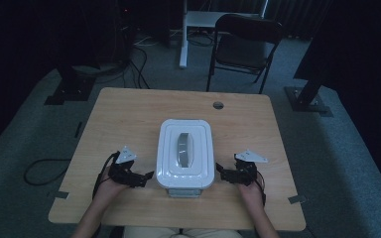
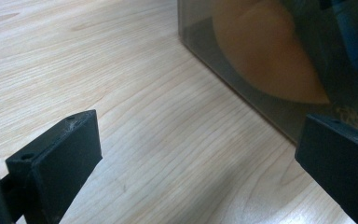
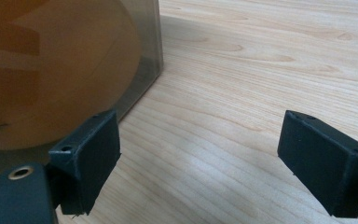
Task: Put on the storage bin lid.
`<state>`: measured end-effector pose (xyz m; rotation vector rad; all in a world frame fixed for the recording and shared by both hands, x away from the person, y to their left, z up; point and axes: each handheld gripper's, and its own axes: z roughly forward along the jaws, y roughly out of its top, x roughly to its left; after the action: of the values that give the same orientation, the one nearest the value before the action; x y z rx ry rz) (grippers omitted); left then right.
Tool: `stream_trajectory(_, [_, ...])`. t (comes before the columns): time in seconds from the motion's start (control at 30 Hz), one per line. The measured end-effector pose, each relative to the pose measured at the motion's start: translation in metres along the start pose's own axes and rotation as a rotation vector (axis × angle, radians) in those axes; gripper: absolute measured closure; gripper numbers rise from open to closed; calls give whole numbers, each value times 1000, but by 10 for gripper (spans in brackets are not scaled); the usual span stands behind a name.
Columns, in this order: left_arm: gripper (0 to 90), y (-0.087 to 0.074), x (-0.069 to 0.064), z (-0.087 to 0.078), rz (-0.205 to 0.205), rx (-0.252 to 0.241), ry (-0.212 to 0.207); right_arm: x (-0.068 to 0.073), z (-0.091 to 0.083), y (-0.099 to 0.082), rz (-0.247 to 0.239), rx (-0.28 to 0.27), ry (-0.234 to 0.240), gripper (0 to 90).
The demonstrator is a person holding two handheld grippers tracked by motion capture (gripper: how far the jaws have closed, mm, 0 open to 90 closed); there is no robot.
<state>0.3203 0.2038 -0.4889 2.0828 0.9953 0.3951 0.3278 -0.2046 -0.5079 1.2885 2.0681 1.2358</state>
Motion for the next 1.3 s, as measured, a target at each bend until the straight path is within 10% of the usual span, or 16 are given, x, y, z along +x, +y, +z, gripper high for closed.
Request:
stream_trajectory(0.63, [10,-21,13,-13,-33,22,55,-17,-18,-8,4,-23,-80,126])
stream_trajectory(1.3, [10,-50,39,-38,-163,31,155,-48,-48,-27,67,-35,-209,126])
